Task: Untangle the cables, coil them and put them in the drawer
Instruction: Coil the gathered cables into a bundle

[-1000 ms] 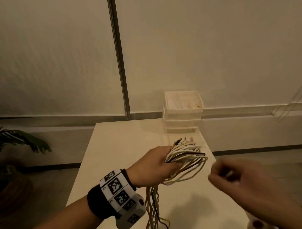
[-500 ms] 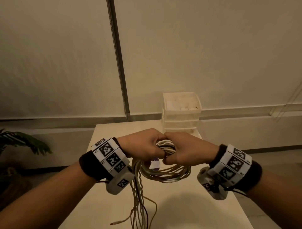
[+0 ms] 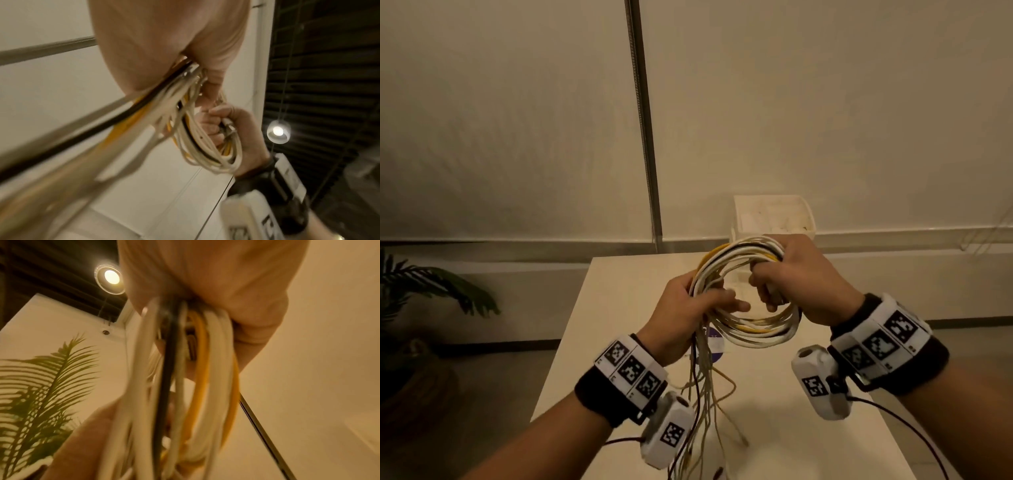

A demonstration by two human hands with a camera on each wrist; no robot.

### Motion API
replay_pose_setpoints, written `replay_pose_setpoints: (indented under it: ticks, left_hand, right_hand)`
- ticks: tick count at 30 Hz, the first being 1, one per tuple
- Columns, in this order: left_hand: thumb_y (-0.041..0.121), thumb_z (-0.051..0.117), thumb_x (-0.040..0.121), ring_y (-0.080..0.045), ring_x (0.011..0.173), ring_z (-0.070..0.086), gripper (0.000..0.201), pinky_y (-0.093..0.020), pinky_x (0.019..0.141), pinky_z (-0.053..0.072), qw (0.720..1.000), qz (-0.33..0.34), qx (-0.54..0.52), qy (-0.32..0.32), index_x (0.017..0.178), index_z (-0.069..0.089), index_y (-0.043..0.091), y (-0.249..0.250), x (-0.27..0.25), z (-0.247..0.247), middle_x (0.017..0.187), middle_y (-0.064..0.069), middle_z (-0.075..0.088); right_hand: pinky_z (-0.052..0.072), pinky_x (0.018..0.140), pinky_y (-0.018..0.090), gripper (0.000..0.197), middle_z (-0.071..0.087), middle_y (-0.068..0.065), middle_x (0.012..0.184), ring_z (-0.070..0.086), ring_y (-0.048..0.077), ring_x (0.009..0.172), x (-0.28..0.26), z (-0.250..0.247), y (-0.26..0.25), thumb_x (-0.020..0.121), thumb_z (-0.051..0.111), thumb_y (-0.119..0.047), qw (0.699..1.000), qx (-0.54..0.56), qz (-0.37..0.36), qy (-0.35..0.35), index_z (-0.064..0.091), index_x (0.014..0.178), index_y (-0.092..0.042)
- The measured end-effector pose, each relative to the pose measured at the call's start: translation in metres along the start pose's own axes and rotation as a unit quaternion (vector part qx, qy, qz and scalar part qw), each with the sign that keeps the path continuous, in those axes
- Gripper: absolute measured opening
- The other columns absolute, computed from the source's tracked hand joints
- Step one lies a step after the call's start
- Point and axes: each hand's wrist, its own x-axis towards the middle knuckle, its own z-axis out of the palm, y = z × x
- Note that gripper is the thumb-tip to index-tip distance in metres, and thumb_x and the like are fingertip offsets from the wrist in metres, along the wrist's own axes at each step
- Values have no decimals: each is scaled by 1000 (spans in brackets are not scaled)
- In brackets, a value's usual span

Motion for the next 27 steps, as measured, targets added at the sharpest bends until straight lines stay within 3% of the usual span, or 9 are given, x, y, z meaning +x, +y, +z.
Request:
replay_pose_setpoints:
  ticks: [1, 3, 5, 7, 11, 16, 19, 23, 27]
  left_hand:
    - [8, 66, 86, -32, 65, 68, 8, -34, 60, 57, 999, -1, -34, 9, 82, 59, 8, 2, 1, 4, 60, -9, 54]
    - [10, 62, 90, -17, 42, 41, 20, -29, 50, 49, 997, 4, -67, 36, 71, 57, 13, 10, 4, 10, 51, -2, 34]
    - [4, 58, 94, -13, 41, 22, 30, -24, 42, 34, 996, 0, -63, 64, 66, 50, 15, 16, 8, 15, 51, 1, 23]
    - [2, 55, 93, -13, 41, 17, 37, -21, 41, 24, 996, -5, -45, 76, 62, 46, 18, 17, 11, 16, 52, 1, 20]
    - [-2, 52, 92, -13, 39, 19, 35, -21, 42, 20, 998, 7, 22, 61, 61, 50, 15, 20, 10, 17, 49, 0, 23]
    - [-1, 53, 93, -15, 37, 27, 35, -21, 41, 26, 992, 47, 117, 24, 64, 59, 17, 26, 6, 18, 49, -3, 32]
    - [4, 56, 94, -7, 35, 38, 29, -20, 39, 33, 975, 77, 209, 0, 71, 65, 17, 33, 7, 20, 44, 10, 45]
    - [2, 57, 90, -10, 35, 34, 21, -22, 41, 32, 963, 70, 259, -13, 70, 65, 6, 46, 13, 21, 42, 9, 40]
    - [3, 57, 92, -14, 42, 34, 19, -24, 42, 34, 980, 10, 194, -33, 77, 67, 11, 55, 18, 14, 48, 2, 40]
  right_hand:
    - [43, 43, 28, 17, 48, 15, 51, 48, 25, 41, 0, 0, 3, 74, 53, 14, 999, 35, 9, 2, 53, 67, -1]
    - [46, 46, 31, 17, 46, 15, 53, 48, 26, 44, -4, 3, 9, 74, 53, 15, 994, 105, 17, 3, 52, 68, -1]
    - [49, 50, 36, 15, 48, 18, 57, 52, 29, 49, -6, 6, 12, 74, 54, 14, 990, 137, 18, 10, 53, 71, -1]
    - [50, 54, 38, 13, 52, 22, 59, 56, 32, 53, -10, 7, 16, 75, 56, 13, 991, 132, 19, 18, 55, 73, 1]
    - [56, 66, 46, 6, 71, 19, 77, 67, 32, 66, -17, -4, 21, 79, 67, 0, 1000, 8, 9, -19, 63, 82, 5]
    - [60, 79, 42, 31, 76, 4, 88, 74, 16, 77, -21, -25, 8, 78, 76, -21, 987, -121, 18, -104, 64, 107, -19]
    - [60, 80, 38, 51, 70, -6, 99, 71, 12, 83, -19, -26, -4, 72, 79, -29, 980, -169, 4, -105, 56, 117, -29]
    - [61, 72, 45, 20, 72, 5, 82, 73, 20, 70, -12, -12, -16, 77, 69, -6, 982, -157, -23, -98, 64, 93, -18]
    - [57, 61, 50, 12, 67, 25, 82, 70, 29, 56, -6, -1, -15, 84, 57, 5, 998, -55, -19, -21, 58, 93, -4]
